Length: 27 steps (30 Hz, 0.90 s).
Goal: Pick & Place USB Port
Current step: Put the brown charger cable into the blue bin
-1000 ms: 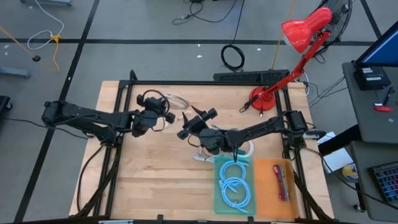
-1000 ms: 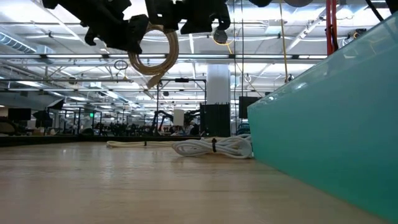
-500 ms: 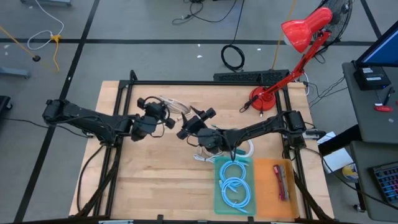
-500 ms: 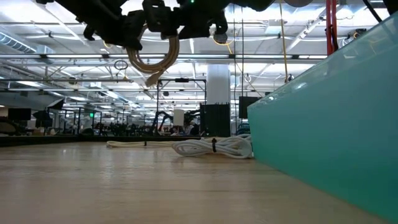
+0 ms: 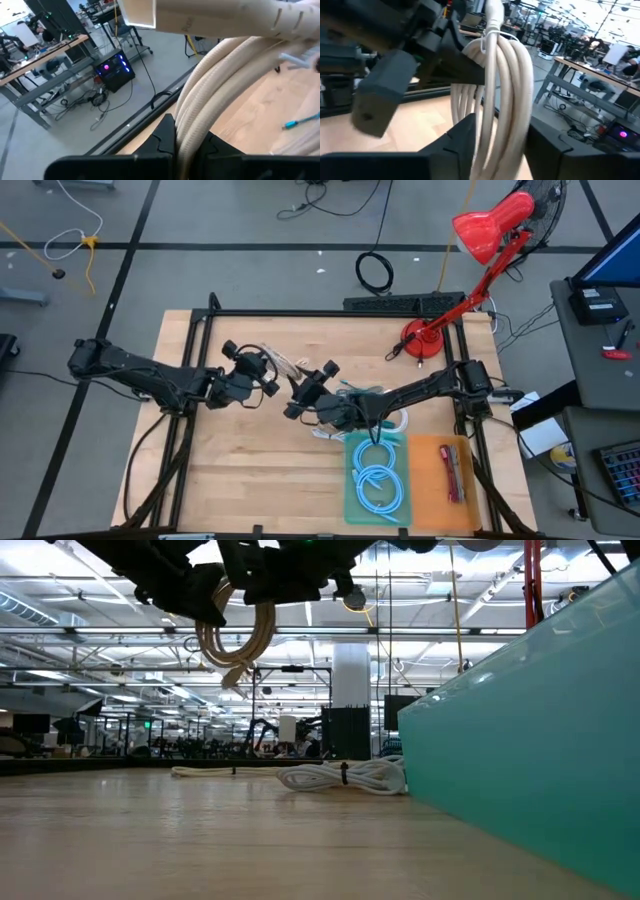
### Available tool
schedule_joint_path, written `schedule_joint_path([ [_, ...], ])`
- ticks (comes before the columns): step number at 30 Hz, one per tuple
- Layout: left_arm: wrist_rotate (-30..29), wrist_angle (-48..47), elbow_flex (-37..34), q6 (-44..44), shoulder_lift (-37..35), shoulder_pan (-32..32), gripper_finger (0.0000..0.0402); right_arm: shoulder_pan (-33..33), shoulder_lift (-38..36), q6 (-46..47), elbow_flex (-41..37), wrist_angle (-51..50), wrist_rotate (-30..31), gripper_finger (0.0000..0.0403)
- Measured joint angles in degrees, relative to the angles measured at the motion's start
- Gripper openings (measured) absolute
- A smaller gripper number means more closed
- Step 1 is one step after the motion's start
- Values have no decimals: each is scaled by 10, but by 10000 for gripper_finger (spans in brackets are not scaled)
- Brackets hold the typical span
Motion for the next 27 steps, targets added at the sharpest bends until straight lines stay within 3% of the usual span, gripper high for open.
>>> schedule_joint_path([
  [9, 23, 1, 0, 0, 0, -5, 11, 9, -1, 20, 0, -18, 2, 54],
  [13, 30, -17, 0, -17, 0, -32, 46, 16, -15, 53, 0, -61, -10, 34],
  [17, 31, -63, 0, -43, -24, -68, 71, 29, -44, 116, 0, -116, -63, 34],
  [23, 53, -78, 2, -42, -100, -150, 64, 64, -123, 198, 0, -196, -143, 33],
  [27, 61, -71, 2, -12, -152, -220, 62, 81, -189, 311, 0, -297, -219, 33],
])
